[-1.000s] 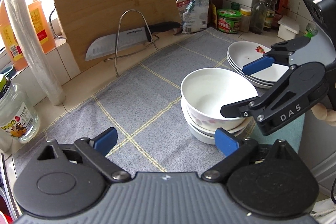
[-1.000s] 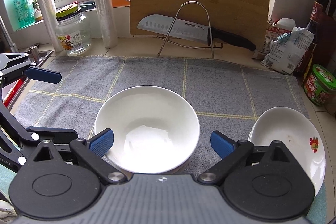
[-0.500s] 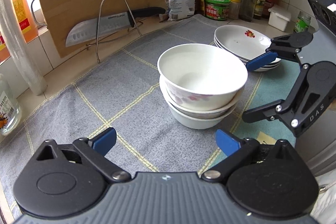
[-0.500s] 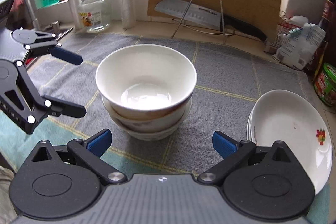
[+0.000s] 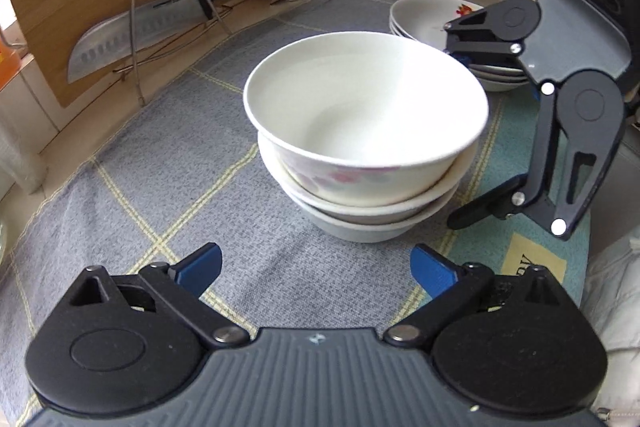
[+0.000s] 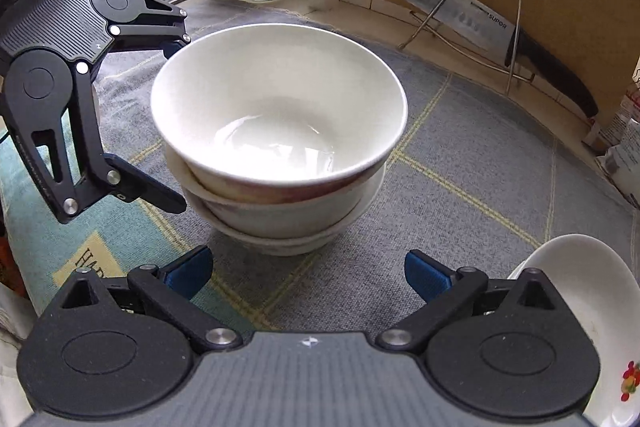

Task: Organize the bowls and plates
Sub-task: 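Grasp the stack of three bowls from opposite sides with both grippers, then lift the bowl stack with both grippers and carry it over the plate stack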

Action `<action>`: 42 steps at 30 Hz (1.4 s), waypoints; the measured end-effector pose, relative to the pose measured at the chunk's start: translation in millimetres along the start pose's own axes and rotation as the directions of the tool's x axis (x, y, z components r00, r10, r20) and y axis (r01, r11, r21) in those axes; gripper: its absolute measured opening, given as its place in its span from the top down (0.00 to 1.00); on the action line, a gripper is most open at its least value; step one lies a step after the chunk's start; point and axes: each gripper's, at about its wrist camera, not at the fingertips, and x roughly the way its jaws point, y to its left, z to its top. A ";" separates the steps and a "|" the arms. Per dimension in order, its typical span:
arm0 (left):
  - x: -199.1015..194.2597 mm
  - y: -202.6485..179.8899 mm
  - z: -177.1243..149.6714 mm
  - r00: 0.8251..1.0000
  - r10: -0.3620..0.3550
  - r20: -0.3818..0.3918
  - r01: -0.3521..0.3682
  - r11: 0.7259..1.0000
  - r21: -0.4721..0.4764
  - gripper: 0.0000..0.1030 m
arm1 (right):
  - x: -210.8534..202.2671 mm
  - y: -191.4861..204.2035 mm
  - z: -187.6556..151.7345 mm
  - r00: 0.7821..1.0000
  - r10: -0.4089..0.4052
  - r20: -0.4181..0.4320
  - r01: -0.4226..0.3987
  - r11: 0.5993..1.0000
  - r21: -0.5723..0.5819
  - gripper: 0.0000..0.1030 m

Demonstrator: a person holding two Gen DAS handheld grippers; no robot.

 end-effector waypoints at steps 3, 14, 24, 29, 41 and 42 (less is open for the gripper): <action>5.6 -3.3 3.4 0.999 -0.045 0.015 0.044 0.996 0.081 0.03 | 4.4 -1.3 1.6 1.000 0.010 -0.011 -0.011 1.000 -0.021 0.00; 27.4 6.5 8.9 0.987 -0.163 -0.006 0.161 0.967 0.195 0.08 | 14.5 -4.6 10.8 0.998 0.026 -0.051 -0.031 0.995 -0.096 0.05; 25.0 11.1 14.7 0.974 -0.225 -0.005 0.218 0.935 0.280 0.12 | 9.5 0.5 15.8 0.996 0.066 -0.067 -0.076 0.983 -0.169 0.18; 27.4 11.4 16.0 0.964 -0.267 -0.012 0.256 0.909 0.329 0.17 | 6.9 0.6 19.1 0.993 0.092 -0.079 -0.106 0.976 -0.188 0.21; 32.9 14.5 22.2 0.958 -0.285 -0.030 0.277 0.898 0.343 0.21 | 3.1 -6.1 20.2 0.985 0.153 -0.074 -0.164 0.972 -0.171 0.22; 33.6 14.7 22.7 0.959 -0.283 -0.036 0.278 0.897 0.343 0.21 | 2.9 -5.8 20.0 0.985 0.154 -0.073 -0.164 0.971 -0.173 0.22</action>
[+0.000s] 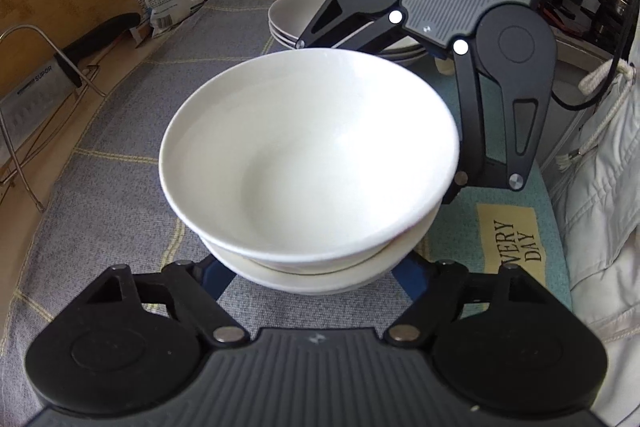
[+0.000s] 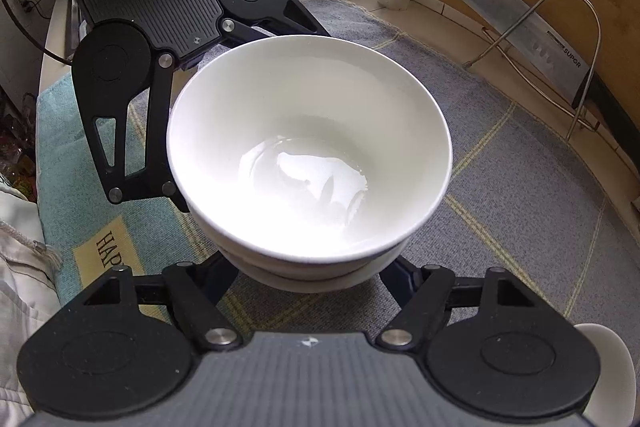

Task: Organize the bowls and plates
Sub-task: 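Lift the bowl stack with both grippers and carry it over the plate stack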

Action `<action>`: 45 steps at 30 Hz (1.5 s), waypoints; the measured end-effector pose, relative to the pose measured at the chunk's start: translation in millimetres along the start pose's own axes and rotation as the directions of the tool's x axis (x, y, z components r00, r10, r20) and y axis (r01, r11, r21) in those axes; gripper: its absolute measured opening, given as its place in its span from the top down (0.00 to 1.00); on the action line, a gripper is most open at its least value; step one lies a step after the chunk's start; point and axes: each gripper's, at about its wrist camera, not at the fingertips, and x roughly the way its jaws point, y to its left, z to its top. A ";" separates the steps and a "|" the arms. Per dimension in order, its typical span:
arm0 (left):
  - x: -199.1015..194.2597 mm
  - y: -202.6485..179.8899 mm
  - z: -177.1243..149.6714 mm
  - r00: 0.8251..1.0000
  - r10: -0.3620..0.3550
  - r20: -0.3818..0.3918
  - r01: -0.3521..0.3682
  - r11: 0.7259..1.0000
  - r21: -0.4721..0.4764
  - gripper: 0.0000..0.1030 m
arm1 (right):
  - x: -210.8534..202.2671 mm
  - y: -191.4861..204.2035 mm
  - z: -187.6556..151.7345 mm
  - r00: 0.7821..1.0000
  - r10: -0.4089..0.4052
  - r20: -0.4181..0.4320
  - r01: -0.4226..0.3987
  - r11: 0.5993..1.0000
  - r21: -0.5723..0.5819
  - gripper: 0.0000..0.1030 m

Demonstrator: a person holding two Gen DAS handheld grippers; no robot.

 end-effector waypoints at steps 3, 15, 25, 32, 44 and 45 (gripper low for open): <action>0.3 0.1 -2.1 1.000 0.003 -0.005 -0.004 1.000 -0.005 0.20 | 0.6 -0.6 0.6 1.000 0.003 0.002 -0.003 1.000 0.000 0.22; -4.6 3.0 -0.5 1.000 0.019 0.000 -0.019 0.999 -0.029 0.21 | -7.0 2.7 9.4 1.000 -0.023 0.002 0.023 0.999 -0.027 0.22; -12.9 -4.5 23.7 0.998 0.061 0.000 -0.061 0.998 0.032 0.21 | -34.5 -4.0 6.5 0.999 -0.044 0.022 0.045 0.999 -0.020 0.22; -8.9 -13.9 52.5 0.997 0.070 0.007 -0.071 0.994 0.083 0.21 | -58.8 -14.8 -6.2 0.996 -0.082 0.030 0.082 0.997 -0.002 0.22; 23.8 -38.2 116.9 0.998 0.040 0.046 -0.047 0.982 0.184 0.21 | -105.9 -38.2 -55.5 0.985 -0.174 0.014 0.173 0.983 0.061 0.22; 27.1 -39.4 121.9 0.998 0.038 0.049 -0.046 0.980 0.194 0.21 | -108.9 -40.2 -59.8 0.983 -0.182 0.012 0.181 0.981 0.065 0.22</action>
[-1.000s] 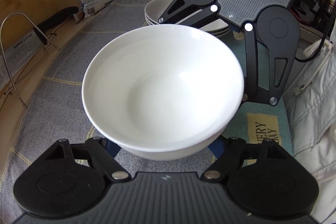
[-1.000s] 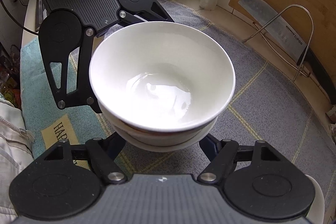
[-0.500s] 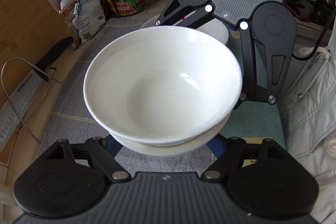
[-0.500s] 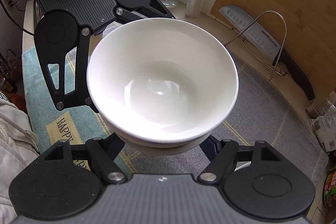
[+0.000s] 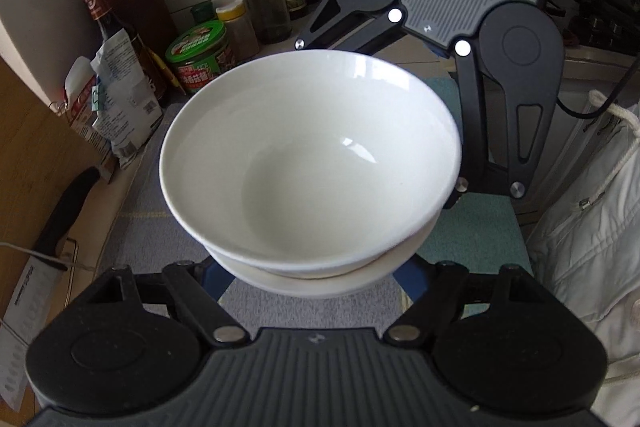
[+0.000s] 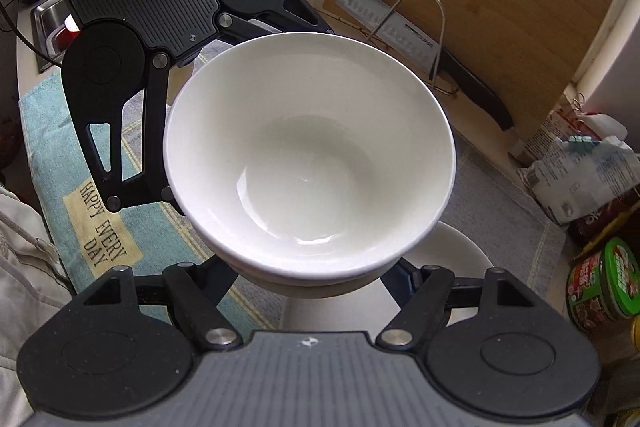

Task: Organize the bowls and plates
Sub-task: 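Lift the bowl stack with both grippers and carry it over the plate stack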

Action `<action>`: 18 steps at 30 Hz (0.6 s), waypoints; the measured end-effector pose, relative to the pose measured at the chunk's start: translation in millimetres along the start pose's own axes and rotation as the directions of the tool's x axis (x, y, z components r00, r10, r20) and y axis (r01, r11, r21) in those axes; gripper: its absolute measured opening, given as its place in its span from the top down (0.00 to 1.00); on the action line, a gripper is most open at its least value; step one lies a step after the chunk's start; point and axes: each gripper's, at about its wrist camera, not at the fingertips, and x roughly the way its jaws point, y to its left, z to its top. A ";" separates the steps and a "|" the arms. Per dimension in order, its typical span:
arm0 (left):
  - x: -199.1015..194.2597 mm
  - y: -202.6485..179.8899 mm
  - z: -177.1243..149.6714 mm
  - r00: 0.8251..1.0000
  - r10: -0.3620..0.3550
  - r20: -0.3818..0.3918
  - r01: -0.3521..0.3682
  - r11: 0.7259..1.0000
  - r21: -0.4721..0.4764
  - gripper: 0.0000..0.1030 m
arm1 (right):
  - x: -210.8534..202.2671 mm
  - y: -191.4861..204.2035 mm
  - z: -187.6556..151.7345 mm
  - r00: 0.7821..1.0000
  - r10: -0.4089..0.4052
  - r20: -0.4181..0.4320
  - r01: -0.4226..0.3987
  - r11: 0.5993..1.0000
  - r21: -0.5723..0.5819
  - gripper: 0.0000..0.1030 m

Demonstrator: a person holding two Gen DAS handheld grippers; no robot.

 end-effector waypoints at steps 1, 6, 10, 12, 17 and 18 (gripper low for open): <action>3.9 0.1 5.0 1.000 -0.002 0.004 0.002 1.000 0.010 0.21 | -2.4 -4.1 -3.9 1.000 -0.007 -0.003 0.007 1.000 0.006 0.22; 23.2 3.6 27.3 1.000 -0.015 0.021 0.014 0.999 0.038 0.21 | -11.5 -21.8 -21.4 0.999 -0.045 -0.009 0.045 0.999 0.028 0.22; 41.0 2.8 41.1 0.999 -0.024 0.028 0.022 0.998 0.058 0.21 | -15.5 -37.4 -35.6 0.998 -0.060 -0.024 0.062 0.997 0.049 0.22; 49.6 1.5 45.1 0.999 -0.026 0.028 0.024 0.998 0.065 0.21 | -14.0 -42.6 -41.9 0.997 -0.066 -0.032 0.068 0.996 0.055 0.22; 68.2 -0.1 48.7 0.999 -0.036 0.011 0.035 0.997 0.064 0.21 | -3.9 -51.6 -54.2 0.997 -0.063 -0.055 0.067 0.996 0.065 0.22; 70.5 -0.7 48.6 0.999 -0.036 0.008 0.036 0.997 0.064 0.21 | -2.1 -52.8 -55.8 0.997 -0.059 -0.058 0.063 0.996 0.066 0.22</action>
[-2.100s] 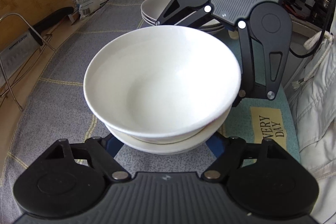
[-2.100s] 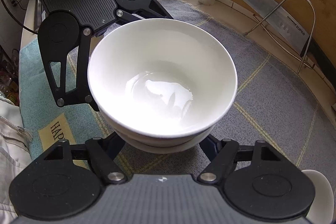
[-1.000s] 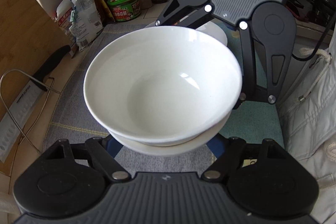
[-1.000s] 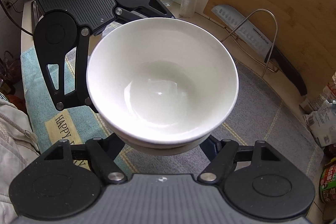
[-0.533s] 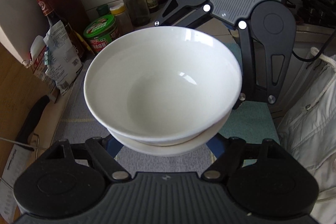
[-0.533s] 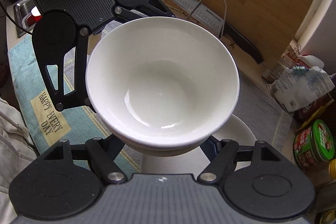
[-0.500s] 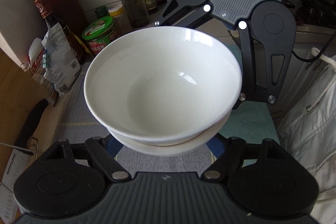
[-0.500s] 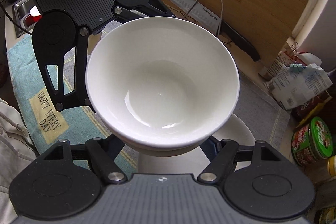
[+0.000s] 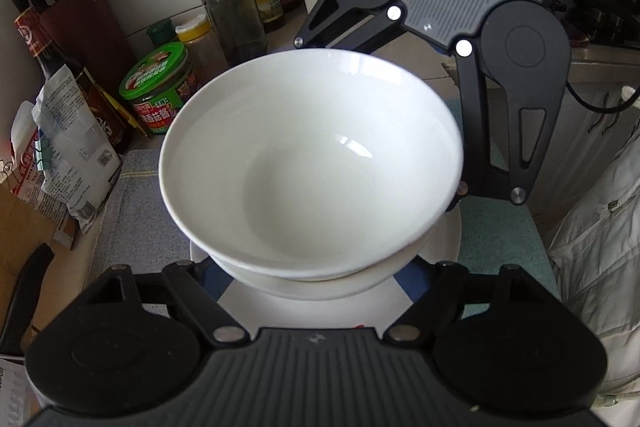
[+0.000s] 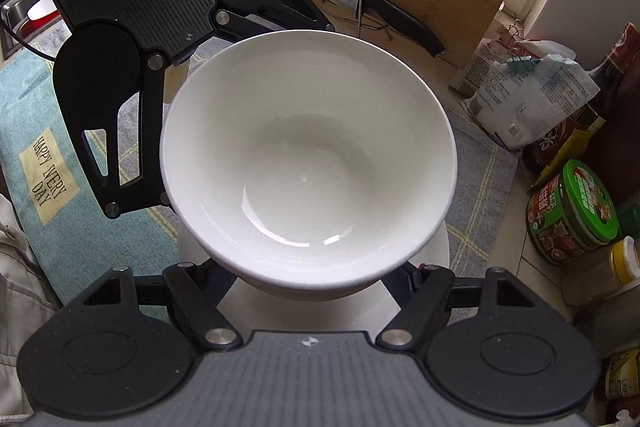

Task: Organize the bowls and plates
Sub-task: 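Lift the bowl stack with both grippers and carry it over the plate stack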

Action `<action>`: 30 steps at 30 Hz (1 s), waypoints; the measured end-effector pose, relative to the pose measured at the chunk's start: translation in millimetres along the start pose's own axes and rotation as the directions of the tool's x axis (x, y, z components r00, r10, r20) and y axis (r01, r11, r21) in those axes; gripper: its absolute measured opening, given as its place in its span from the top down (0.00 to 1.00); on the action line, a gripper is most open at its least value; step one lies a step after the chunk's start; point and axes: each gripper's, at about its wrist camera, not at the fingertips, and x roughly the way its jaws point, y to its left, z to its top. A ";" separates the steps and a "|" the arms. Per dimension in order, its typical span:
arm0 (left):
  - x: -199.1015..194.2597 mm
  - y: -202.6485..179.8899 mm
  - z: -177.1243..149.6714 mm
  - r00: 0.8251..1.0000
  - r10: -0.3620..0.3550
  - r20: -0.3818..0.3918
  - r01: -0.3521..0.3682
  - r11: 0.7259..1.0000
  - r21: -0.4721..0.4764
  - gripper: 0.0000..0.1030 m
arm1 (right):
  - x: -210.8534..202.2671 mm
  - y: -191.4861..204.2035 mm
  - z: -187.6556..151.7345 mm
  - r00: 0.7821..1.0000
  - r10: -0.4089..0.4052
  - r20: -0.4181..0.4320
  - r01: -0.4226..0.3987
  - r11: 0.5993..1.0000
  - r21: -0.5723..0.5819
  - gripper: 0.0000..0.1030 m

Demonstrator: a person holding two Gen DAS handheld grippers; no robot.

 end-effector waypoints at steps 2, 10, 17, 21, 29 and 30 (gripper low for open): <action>4.7 0.1 0.2 1.000 -0.001 -0.008 0.001 1.000 -0.001 0.21 | 4.4 -2.2 -2.5 1.000 0.007 -0.005 -0.007 1.000 0.003 0.22; 13.1 6.4 1.4 1.000 -0.005 -0.024 0.005 1.000 -0.011 0.21 | 15.7 -12.6 -0.5 1.000 0.014 -0.011 -0.014 1.000 0.005 0.22; 18.4 8.3 4.7 0.999 -0.020 -0.035 0.020 1.000 -0.010 0.21 | 19.3 -16.2 -2.3 0.999 0.026 -0.019 -0.025 0.999 0.022 0.22; 20.4 9.5 5.4 0.999 -0.031 -0.039 0.030 0.999 -0.014 0.21 | 20.4 -16.2 -3.0 0.999 0.035 -0.021 -0.034 0.999 0.030 0.22; 22.4 15.1 3.5 0.999 -0.032 -0.023 0.030 0.997 -0.077 0.18 | 18.5 -20.5 -4.4 0.999 0.043 0.008 -0.043 0.998 0.056 0.14; 21.6 15.3 2.7 0.999 -0.027 -0.016 0.026 0.996 -0.083 0.17 | 17.0 -21.2 -4.1 0.999 0.045 0.024 -0.046 0.997 0.064 0.08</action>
